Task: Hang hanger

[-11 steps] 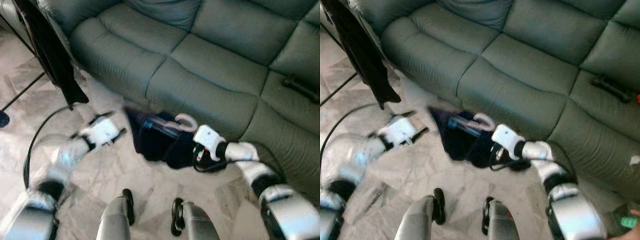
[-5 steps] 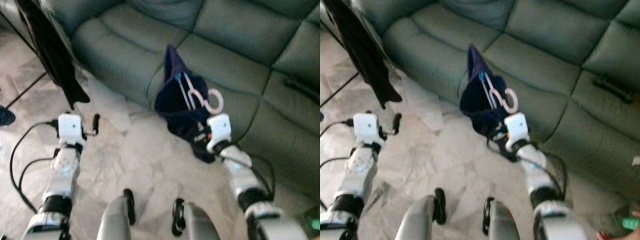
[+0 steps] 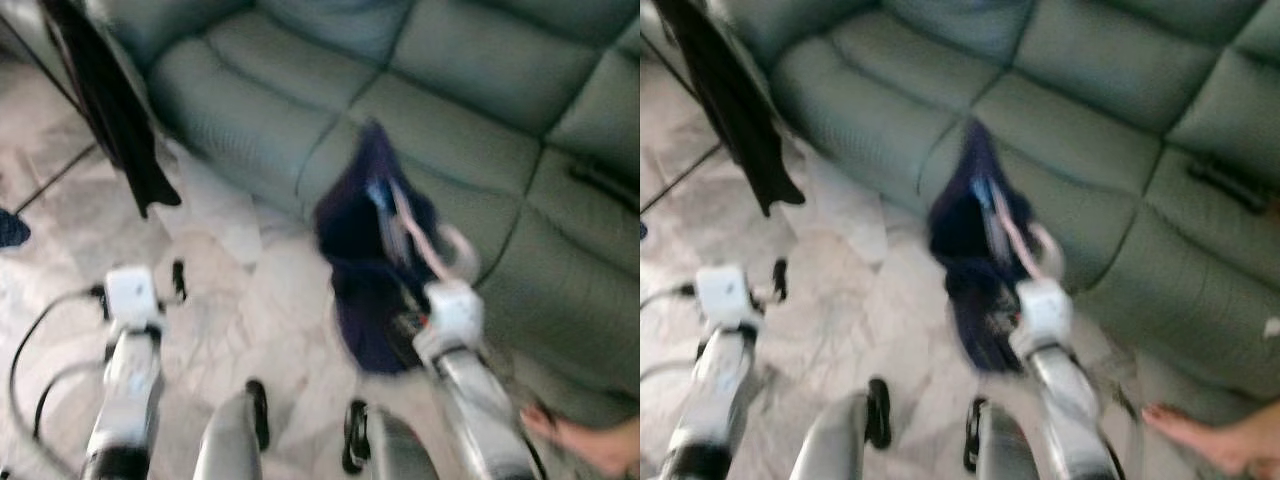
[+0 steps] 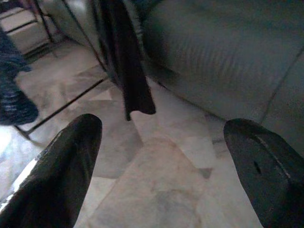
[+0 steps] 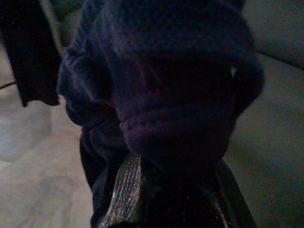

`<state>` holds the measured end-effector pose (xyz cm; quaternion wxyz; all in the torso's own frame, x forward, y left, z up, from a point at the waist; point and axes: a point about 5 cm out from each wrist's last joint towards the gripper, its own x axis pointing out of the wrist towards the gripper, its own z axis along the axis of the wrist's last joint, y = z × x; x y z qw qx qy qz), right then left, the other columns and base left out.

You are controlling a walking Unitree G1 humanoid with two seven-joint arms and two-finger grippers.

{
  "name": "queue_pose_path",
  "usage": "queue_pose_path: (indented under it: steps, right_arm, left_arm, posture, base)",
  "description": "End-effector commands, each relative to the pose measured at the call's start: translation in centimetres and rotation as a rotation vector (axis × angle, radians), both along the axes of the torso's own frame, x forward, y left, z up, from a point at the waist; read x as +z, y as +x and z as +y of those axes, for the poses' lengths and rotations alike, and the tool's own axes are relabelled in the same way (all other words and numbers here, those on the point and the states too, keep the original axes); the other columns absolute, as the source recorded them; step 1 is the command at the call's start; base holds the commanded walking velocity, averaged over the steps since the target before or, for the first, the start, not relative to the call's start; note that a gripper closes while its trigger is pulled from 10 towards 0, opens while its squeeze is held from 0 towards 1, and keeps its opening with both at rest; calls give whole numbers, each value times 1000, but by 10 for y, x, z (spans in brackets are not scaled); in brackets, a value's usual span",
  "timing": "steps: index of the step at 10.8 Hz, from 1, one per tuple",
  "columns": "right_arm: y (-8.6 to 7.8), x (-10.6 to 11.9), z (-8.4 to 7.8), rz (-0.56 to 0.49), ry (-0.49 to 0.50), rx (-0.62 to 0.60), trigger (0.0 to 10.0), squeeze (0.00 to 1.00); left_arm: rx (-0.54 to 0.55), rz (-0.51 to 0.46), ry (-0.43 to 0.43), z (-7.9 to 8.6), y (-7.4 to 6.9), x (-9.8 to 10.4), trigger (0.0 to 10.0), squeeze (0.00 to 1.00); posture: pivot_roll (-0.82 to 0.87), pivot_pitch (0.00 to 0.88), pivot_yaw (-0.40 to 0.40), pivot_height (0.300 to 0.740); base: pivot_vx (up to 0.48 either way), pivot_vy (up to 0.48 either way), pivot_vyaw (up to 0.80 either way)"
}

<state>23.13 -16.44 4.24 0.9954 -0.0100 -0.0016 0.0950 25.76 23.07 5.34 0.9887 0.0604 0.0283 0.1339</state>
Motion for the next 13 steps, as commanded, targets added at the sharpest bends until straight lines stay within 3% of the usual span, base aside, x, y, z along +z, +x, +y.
queue_pose_path:
  steps: [1,2,5,6,7,8,10,11,13]
  right_arm:
    - [-8,7,-11,-21,10,-55,0,0]
    - [-16,7,-10,8,29,-80,0,0]
    - [-10,29,-9,-3,-5,-34,0,0]
    - [-7,38,-14,-20,-27,-51,0,0]
    - [-1,55,-24,-70,-35,-150,0,0]
    - [-4,54,-25,-57,17,-230,0,0]
    - [-10,50,-27,-66,-13,-314,0,0]
    - [-12,43,-32,-14,40,-362,0,0]
    - [-31,40,-28,23,19,-345,0,0]
  left_arm:
    - [31,-8,9,5,-8,4,10000,0]
    - [38,7,-14,4,-7,6,10000,0]
    - [-70,-36,14,-12,-1,26,10000,0]
    - [-92,-45,-6,-18,3,30,10000,0]
    - [-91,-77,-34,-29,3,39,10000,0]
    - [-76,-71,-51,-33,-4,36,10000,0]
    - [-153,-17,-124,-40,-10,28,10000,0]
    - [-178,7,-119,-41,-15,24,10000,0]
    - [-273,49,-115,-54,-29,23,10000,0]
  posture:
    - [-5,192,-22,740]
    - [-12,206,7,740]
    - [-39,200,51,740]
    - [-43,192,47,740]
    - [-33,165,17,740]
    - [-23,146,1,740]
    - [-42,140,-9,740]
    - [-46,153,-16,740]
    - [-81,241,-2,740]
  base:
    - [0,0,0]
    - [0,0,0]
    - [0,0,0]
    - [0,0,0]
    - [0,0,0]
    - [0,0,0]
    - [0,0,0]
    - [0,0,0]
    - [0,0,0]
